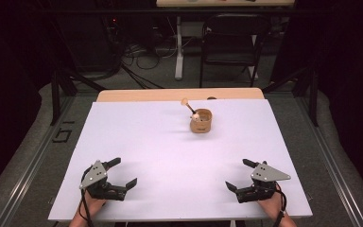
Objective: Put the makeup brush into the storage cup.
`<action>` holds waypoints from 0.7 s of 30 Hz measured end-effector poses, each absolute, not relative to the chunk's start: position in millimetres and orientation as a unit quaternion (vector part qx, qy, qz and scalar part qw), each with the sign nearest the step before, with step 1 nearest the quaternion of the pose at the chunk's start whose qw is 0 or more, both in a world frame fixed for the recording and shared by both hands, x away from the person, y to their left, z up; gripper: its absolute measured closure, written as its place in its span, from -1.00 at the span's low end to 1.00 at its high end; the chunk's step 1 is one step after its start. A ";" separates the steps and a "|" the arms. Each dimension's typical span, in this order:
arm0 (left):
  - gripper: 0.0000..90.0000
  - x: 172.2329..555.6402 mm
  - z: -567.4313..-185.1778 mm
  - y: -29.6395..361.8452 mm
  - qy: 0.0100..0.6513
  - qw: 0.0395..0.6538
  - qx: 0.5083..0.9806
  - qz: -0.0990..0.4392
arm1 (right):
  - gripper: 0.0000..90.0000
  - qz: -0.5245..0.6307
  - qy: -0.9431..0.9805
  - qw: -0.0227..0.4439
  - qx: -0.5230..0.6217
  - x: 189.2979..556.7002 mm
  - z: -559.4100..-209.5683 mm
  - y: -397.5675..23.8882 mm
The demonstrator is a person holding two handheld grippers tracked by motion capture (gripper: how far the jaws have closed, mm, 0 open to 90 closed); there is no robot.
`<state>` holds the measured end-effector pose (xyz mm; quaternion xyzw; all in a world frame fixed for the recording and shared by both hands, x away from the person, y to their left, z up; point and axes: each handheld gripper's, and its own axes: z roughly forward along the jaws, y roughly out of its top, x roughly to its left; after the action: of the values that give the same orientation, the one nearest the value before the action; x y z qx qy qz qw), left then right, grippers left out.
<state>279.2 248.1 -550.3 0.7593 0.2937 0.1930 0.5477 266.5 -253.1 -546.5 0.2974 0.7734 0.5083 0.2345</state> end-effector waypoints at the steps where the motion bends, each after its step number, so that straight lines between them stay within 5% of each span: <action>1: -1.00 278.8 -551.3 249.6 0.293 0.550 0.758 0.192 | -1.00 0.512 0.770 0.236 0.297 265.7 -546.4 -253.8; 21: -1.00 274.0 -552.3 254.1 0.293 0.550 0.754 0.205 | -1.00 0.525 0.755 0.256 0.298 258.9 -545.0 -258.1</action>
<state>274.0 254.1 -552.3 0.7543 0.2931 0.2054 0.5505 258.9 -258.1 -545.0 0.2981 0.7554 0.5246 0.2555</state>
